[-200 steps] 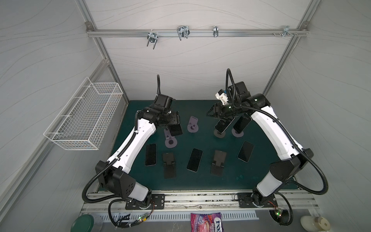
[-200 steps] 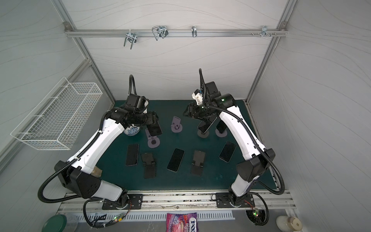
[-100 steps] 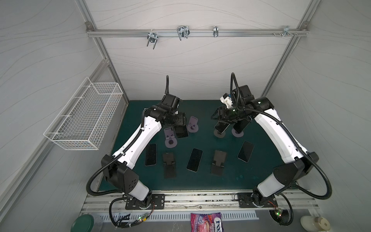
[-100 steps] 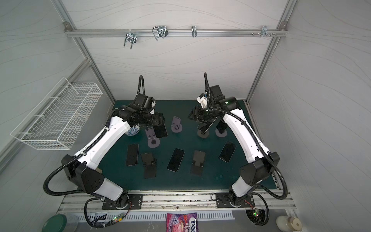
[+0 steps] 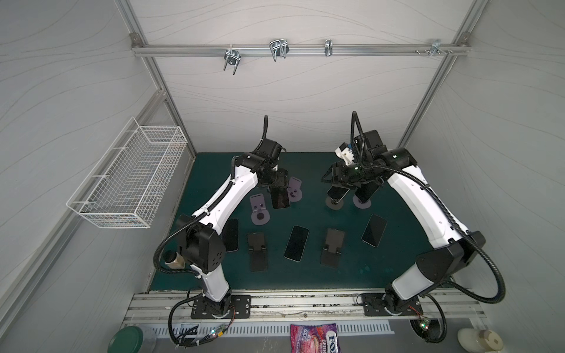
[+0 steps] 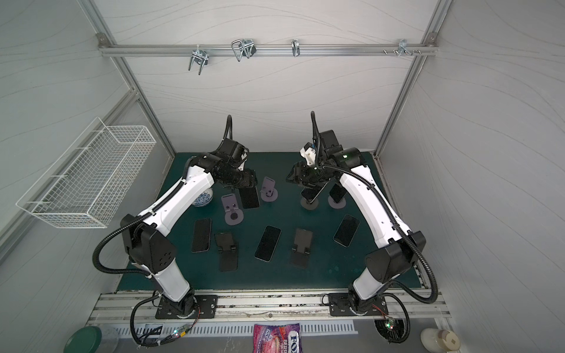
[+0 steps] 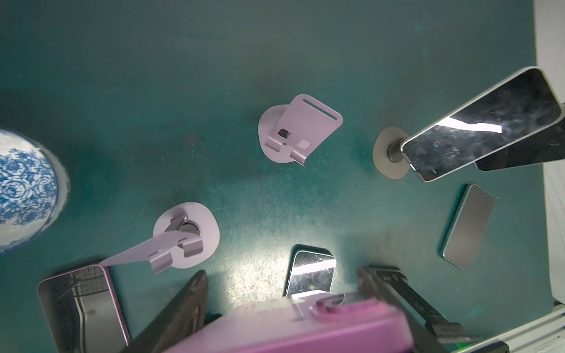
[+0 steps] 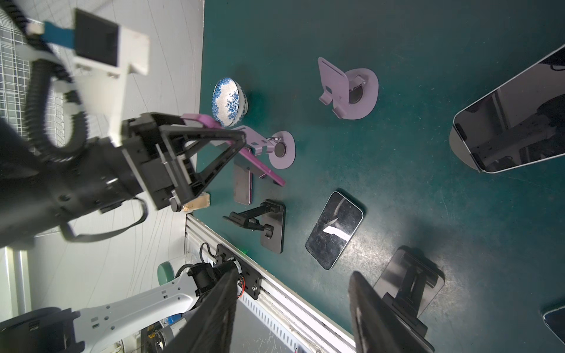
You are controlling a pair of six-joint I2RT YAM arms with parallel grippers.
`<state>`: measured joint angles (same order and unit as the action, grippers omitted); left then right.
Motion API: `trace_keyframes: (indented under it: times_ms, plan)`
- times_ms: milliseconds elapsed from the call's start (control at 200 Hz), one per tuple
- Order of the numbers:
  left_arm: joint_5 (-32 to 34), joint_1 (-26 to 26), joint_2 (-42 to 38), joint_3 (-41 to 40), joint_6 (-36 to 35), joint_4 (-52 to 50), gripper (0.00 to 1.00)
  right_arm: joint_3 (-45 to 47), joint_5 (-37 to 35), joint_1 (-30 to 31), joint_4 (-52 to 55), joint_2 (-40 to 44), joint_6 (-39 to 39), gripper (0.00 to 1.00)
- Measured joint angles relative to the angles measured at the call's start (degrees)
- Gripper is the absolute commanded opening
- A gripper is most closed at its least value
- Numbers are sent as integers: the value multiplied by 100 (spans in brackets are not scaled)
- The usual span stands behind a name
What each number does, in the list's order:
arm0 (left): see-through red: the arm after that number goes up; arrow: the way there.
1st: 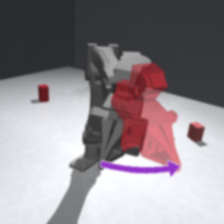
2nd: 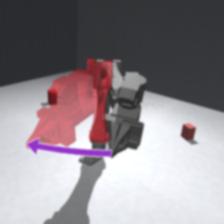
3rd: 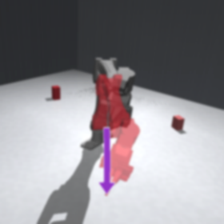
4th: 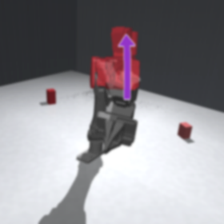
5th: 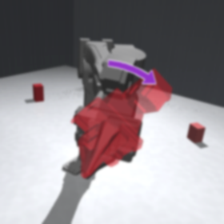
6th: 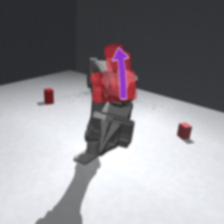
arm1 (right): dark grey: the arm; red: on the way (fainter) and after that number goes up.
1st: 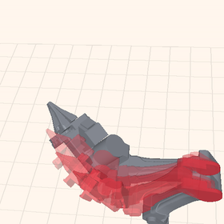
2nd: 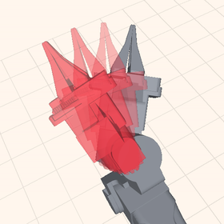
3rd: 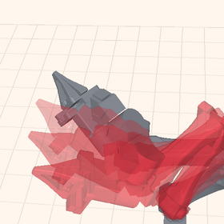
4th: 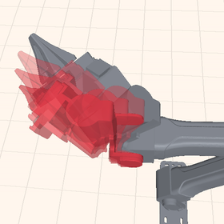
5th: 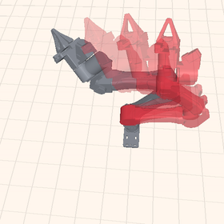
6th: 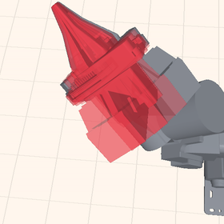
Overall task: Remove the phone from the phone stand
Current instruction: Place the phone at the center of the table.
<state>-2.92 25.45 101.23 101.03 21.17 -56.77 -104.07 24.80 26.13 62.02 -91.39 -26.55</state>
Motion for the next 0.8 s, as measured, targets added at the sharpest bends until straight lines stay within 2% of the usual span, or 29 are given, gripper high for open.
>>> trace_keyframes:
  times_ms: [240, 800]
  plan:
    - [-68, 0, 544, 411, -20, -129, 71, 0, 81, -28, 31, 0, 0, 59]
    - [-76, -72, 767, 525, -125, -380, 72, 205, 234, -74, 92, -4, -2, 59]
